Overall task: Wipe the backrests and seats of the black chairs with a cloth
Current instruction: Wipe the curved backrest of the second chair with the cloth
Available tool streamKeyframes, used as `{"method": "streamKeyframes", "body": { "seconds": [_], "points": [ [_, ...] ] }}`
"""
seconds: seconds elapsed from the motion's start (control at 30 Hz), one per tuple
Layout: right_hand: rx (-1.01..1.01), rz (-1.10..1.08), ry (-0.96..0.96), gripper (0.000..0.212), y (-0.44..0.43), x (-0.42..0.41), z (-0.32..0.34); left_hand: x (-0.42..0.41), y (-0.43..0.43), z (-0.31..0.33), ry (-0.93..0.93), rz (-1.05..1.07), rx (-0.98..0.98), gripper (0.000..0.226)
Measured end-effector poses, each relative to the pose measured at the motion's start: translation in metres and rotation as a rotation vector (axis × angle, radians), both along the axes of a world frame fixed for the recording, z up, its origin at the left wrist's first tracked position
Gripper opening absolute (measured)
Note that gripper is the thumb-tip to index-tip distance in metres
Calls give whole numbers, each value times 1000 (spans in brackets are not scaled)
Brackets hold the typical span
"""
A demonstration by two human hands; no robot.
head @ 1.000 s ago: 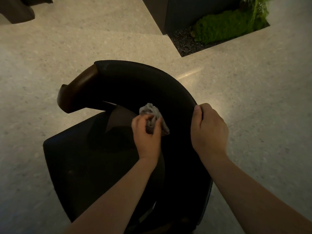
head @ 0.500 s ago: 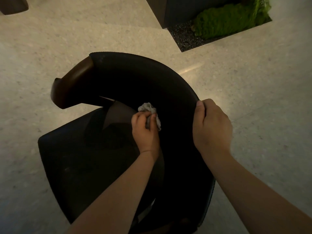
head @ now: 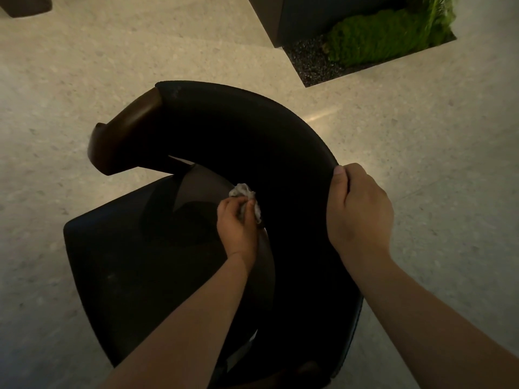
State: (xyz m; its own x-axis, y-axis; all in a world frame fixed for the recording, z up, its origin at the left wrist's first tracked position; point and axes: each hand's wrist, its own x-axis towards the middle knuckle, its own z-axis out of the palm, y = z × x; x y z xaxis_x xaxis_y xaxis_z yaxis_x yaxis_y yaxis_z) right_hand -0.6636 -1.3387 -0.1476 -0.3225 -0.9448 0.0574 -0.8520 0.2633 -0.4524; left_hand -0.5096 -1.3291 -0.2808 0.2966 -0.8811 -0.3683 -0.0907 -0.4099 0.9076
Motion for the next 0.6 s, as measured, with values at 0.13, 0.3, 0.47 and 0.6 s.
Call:
{"method": "streamKeyframes", "body": {
  "seconds": [0.13, 0.3, 0.47, 0.6],
  "points": [
    [2, -3, 14, 29, 0, 1, 0, 14, 6, -6, 110, -82, 305, 17],
    [9, -3, 15, 30, 0, 0, -1, 18, 3, 20, 8, -23, 177, 14],
    [29, -13, 15, 30, -1, 0, -1, 12, -14, 76, -173, 58, -99, 6],
    [37, -12, 19, 30, -1, 1, -1, 1, -33, 121, -246, 73, -350, 9]
  ]
}}
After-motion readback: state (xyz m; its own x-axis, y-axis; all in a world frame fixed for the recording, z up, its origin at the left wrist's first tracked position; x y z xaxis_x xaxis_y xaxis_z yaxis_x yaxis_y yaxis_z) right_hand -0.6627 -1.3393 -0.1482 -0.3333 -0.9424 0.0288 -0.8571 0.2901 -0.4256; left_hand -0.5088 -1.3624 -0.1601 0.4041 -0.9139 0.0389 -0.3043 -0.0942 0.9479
